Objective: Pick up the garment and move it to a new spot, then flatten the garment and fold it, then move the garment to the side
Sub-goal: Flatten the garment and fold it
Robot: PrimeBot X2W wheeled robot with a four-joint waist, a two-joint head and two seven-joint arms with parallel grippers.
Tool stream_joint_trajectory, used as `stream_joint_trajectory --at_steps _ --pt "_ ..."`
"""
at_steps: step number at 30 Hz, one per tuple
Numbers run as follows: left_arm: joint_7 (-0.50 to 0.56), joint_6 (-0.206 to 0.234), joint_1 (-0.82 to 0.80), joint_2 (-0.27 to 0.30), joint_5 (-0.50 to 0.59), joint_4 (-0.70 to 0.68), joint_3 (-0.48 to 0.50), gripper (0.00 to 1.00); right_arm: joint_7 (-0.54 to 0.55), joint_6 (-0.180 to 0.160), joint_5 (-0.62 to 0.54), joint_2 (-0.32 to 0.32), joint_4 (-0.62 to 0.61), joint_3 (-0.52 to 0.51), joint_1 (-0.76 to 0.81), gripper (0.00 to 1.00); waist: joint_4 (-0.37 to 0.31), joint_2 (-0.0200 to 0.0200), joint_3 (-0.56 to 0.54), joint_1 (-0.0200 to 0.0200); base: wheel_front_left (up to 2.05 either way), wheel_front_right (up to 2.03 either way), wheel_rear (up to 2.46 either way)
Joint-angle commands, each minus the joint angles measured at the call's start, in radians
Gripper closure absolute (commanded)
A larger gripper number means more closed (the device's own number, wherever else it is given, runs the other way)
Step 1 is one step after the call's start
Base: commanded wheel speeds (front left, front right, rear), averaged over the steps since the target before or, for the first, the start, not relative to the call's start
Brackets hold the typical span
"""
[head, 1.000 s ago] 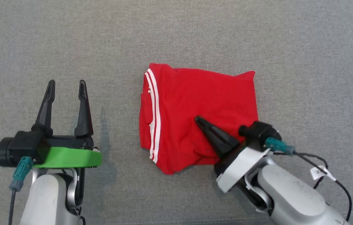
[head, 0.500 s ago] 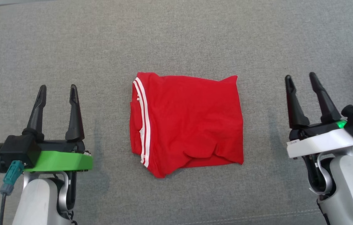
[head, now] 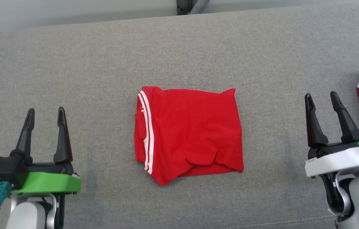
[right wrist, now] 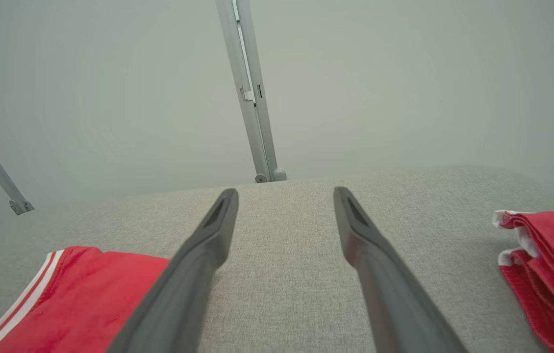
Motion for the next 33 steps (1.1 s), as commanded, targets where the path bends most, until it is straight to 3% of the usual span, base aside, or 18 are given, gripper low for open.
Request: stream_joint_trajectory --at_steps 1,18,33 --pt "0.005 -0.008 0.024 0.006 0.003 -0.004 -0.004 0.00 0.007 0.000 -0.009 -0.004 -0.007 0.000 0.021 0.00 -0.003 0.0000 -0.030 0.0000 0.00 0.00 0.00" --pt "0.079 0.011 0.175 0.020 0.010 -0.070 -0.049 0.00 0.076 0.000 -0.021 -0.001 -0.054 -0.018 0.161 0.00 -0.003 0.0000 -0.174 0.0000 0.00 0.00 0.00" --pt "0.099 0.023 0.194 0.032 -0.002 -0.104 -0.054 0.00 0.107 0.000 -0.025 0.006 -0.087 -0.030 0.193 0.00 -0.010 0.0000 -0.189 0.0000 0.00 0.00 0.00"
